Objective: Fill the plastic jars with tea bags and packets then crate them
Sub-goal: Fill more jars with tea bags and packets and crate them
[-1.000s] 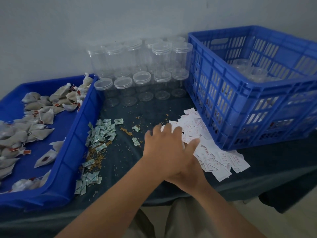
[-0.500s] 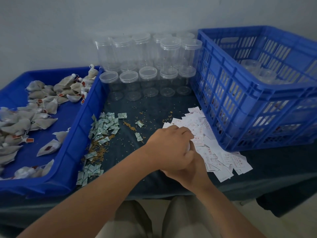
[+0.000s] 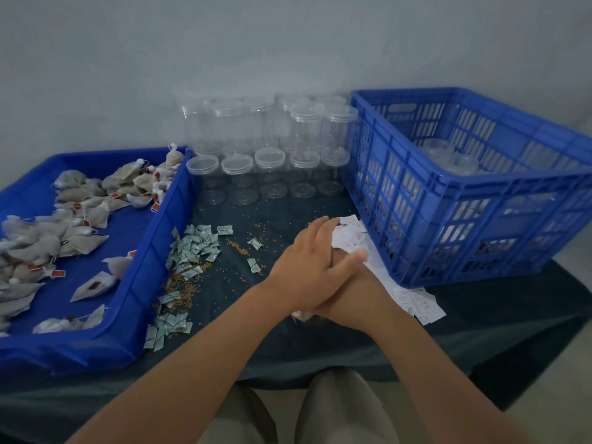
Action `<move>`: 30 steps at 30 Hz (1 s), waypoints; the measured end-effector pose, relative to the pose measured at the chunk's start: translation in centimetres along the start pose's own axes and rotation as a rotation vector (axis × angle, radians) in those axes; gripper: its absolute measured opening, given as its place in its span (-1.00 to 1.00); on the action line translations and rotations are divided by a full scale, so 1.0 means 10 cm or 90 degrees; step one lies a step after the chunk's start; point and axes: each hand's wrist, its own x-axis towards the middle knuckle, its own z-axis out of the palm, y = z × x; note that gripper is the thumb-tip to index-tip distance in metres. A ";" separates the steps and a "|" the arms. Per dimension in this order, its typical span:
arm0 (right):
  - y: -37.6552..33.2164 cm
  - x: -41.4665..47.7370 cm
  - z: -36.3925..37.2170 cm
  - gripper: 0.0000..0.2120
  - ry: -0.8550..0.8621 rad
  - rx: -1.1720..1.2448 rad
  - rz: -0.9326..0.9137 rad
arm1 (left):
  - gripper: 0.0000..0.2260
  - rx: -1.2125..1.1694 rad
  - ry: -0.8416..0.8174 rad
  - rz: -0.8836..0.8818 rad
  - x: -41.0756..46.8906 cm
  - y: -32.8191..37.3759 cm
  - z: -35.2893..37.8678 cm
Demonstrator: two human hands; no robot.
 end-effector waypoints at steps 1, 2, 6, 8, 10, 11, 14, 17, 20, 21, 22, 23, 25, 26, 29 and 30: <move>-0.04 -0.01 -0.08 -0.38 0.014 0.010 -0.004 | -0.31 -0.064 0.041 -0.004 0.01 0.04 -0.02; -0.07 -0.03 -0.19 -0.45 0.031 0.040 0.007 | -0.45 -0.121 0.082 0.003 0.03 0.11 -0.05; -0.04 -0.23 -0.67 -0.36 0.174 0.163 0.046 | -0.64 -0.207 0.154 0.106 0.14 0.39 -0.43; 0.05 -0.35 -1.00 -0.34 0.270 0.216 0.029 | -0.57 -0.093 0.156 0.170 0.22 0.53 -0.70; 0.19 -0.45 -1.35 -0.33 0.358 0.199 0.006 | -0.56 0.002 0.194 0.195 0.37 0.66 -0.92; 0.26 -0.48 -1.52 -0.30 0.405 0.174 0.002 | -0.59 0.031 0.217 0.191 0.46 0.73 -0.99; 0.53 -0.52 -1.97 -0.26 0.551 0.152 0.034 | -0.68 0.099 0.248 0.157 0.76 0.93 -1.01; 0.82 -0.52 -2.26 -0.29 0.684 0.195 0.083 | -0.65 0.100 0.201 0.190 1.01 1.08 -0.81; 1.13 -0.48 -2.46 -0.19 0.726 0.202 0.175 | -0.66 0.061 0.115 0.299 1.24 1.28 -0.52; 1.22 -0.45 -2.51 -0.17 0.703 0.195 0.209 | -0.69 0.063 0.090 0.334 1.32 1.34 -0.44; 1.32 -0.41 -2.56 -0.16 0.668 0.189 0.237 | -0.71 0.076 0.069 0.360 1.39 1.40 -0.37; 1.40 -0.36 -2.59 -0.17 0.633 0.184 0.254 | -0.72 0.095 0.053 0.374 1.47 1.44 -0.32; 1.53 -0.25 -2.64 -0.20 0.576 0.167 0.267 | -0.73 0.122 0.026 0.369 1.62 1.47 -0.26; 1.58 -0.19 -2.66 -0.20 0.554 0.147 0.272 | -0.72 0.122 0.012 0.362 1.68 1.46 -0.24; 1.71 0.12 -2.77 -0.26 0.488 -0.007 0.294 | -0.62 0.119 -0.011 0.378 1.82 1.40 -0.22; 1.76 0.27 -2.80 -0.27 0.455 -0.058 0.298 | -0.60 0.109 -0.006 0.393 1.87 1.37 -0.22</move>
